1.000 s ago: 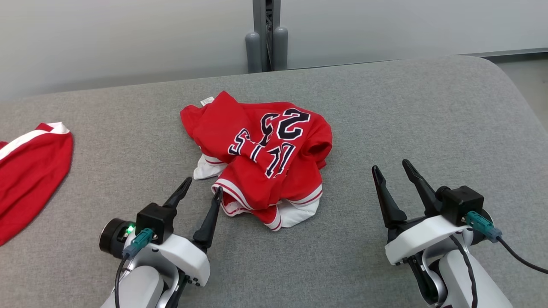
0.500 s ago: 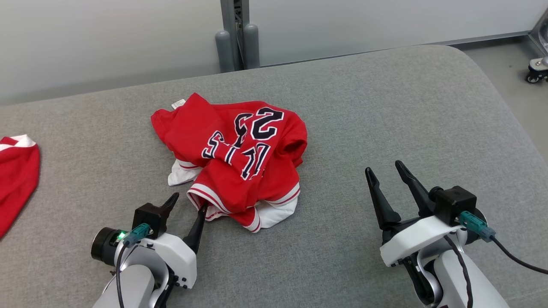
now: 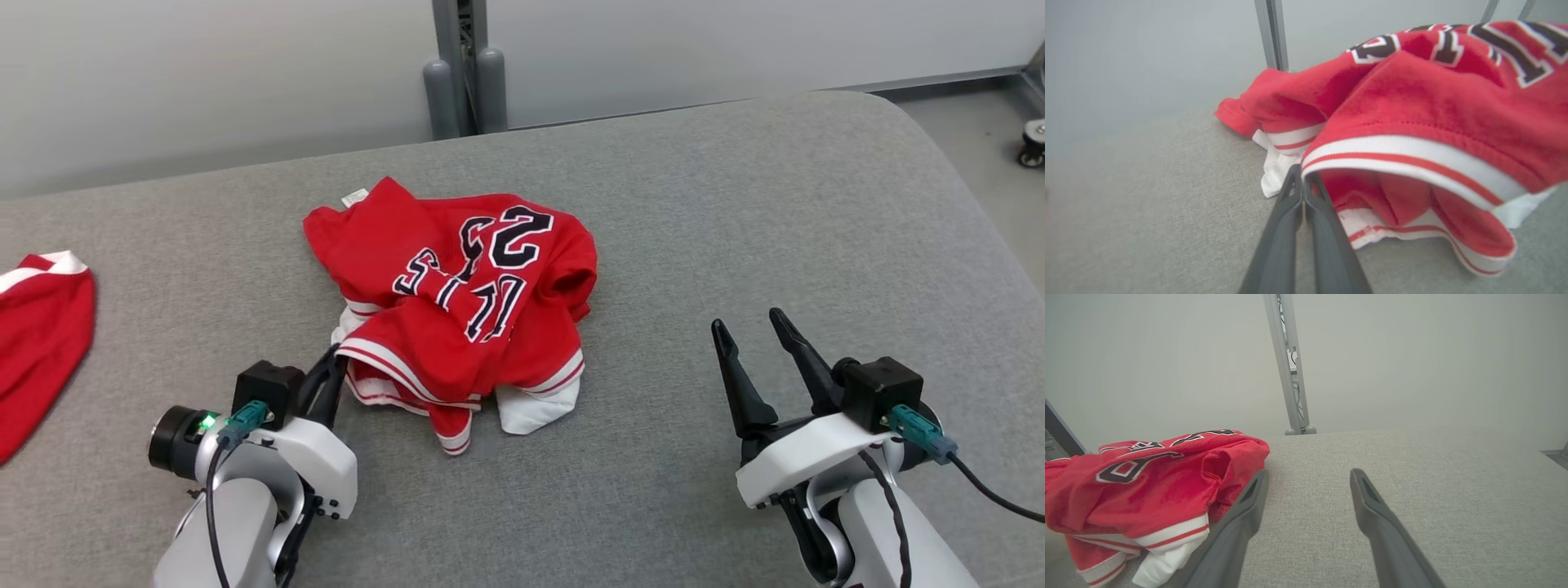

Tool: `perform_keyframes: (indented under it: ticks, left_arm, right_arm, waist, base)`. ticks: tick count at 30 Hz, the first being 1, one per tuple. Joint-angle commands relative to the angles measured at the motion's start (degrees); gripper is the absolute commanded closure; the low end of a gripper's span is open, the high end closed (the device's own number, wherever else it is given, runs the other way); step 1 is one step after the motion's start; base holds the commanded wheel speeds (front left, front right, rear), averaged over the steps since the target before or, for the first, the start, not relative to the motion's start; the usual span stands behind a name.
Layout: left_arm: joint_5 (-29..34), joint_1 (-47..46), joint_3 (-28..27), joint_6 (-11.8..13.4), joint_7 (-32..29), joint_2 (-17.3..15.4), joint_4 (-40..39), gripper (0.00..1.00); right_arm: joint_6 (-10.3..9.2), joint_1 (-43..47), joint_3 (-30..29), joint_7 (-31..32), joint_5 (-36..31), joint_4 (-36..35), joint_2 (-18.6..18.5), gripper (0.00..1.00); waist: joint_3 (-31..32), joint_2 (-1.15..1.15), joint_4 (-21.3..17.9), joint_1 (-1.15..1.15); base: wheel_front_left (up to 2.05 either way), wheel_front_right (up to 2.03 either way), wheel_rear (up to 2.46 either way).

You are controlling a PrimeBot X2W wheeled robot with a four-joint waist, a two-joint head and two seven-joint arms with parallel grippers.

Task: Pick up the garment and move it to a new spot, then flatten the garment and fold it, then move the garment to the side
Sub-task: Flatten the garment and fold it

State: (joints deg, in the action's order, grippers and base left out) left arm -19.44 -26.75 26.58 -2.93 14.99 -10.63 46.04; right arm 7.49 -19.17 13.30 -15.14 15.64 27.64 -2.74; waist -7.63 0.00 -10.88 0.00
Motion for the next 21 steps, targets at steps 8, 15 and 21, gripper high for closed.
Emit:
perform_keyframes:
  ticks: [8,15,21]
  left_arm:
    - [4.1,1.98,-4.19,3.57,0.25,-4.98,-8.78,1.0]
    - [5.05,3.47,-6.14,4.18,0.26,-8.57,-11.44,1.0]
    - [4.03,3.29,-7.2,4.01,0.26,-7.69,-8.34,0.0]
  right_arm:
    - [0.01,1.37,0.34,-0.05,0.27,-0.32,-0.29,0.0]
    - [0.01,1.28,0.99,-0.05,0.3,0.05,-0.32,0.0]
    - [0.01,0.29,1.24,-0.05,0.04,0.44,-0.32,0.0]
  waist:
    - [1.59,0.0,6.25,0.0]
    - [1.44,0.0,7.32,0.0]
    - [0.99,0.0,6.36,0.0]
  base:
    - [0.0,0.0,0.0]
    - [0.0,0.0,0.0]
    - [0.0,0.0,0.0]
